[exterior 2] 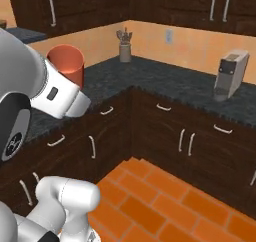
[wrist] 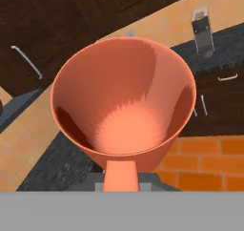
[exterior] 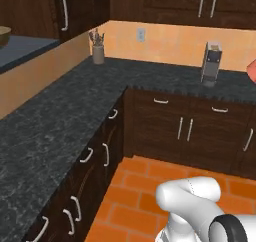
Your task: Gather all objects into one cabinet and sort the glasses and bowls to opposite sides.
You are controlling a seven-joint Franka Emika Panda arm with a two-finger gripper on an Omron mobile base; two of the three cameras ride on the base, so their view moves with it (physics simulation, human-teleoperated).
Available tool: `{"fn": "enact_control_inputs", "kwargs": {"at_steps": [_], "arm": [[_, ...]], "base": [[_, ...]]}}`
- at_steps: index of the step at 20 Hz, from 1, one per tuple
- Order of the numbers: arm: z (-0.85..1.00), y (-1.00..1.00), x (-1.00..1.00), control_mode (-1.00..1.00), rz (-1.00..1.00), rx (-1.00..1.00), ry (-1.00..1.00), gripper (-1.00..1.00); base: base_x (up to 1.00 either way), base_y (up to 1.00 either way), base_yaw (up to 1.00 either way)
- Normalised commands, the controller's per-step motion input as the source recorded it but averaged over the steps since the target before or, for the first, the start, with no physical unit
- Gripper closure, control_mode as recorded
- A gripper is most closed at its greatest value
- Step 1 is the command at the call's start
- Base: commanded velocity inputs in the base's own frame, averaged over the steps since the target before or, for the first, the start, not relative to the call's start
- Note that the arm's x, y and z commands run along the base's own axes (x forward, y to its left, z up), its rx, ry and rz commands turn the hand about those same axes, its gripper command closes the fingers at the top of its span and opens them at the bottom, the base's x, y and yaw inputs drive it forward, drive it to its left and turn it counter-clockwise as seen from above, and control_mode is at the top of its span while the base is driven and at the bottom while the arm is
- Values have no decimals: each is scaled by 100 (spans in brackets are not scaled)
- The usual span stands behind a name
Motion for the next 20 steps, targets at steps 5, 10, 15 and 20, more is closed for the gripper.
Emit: {"fn": "enact_control_inputs", "kwargs": {"at_steps": [5,10,15,20], "arm": [[0,0,0,100,0,0,0,100],[0,0,0,100,0,0,0,100],[0,0,0,100,0,0,0,100],[0,0,0,100,0,0,0,100]], "base": [[27,0,62],[66,2,62],[67,17,64],[36,26,67]]}}
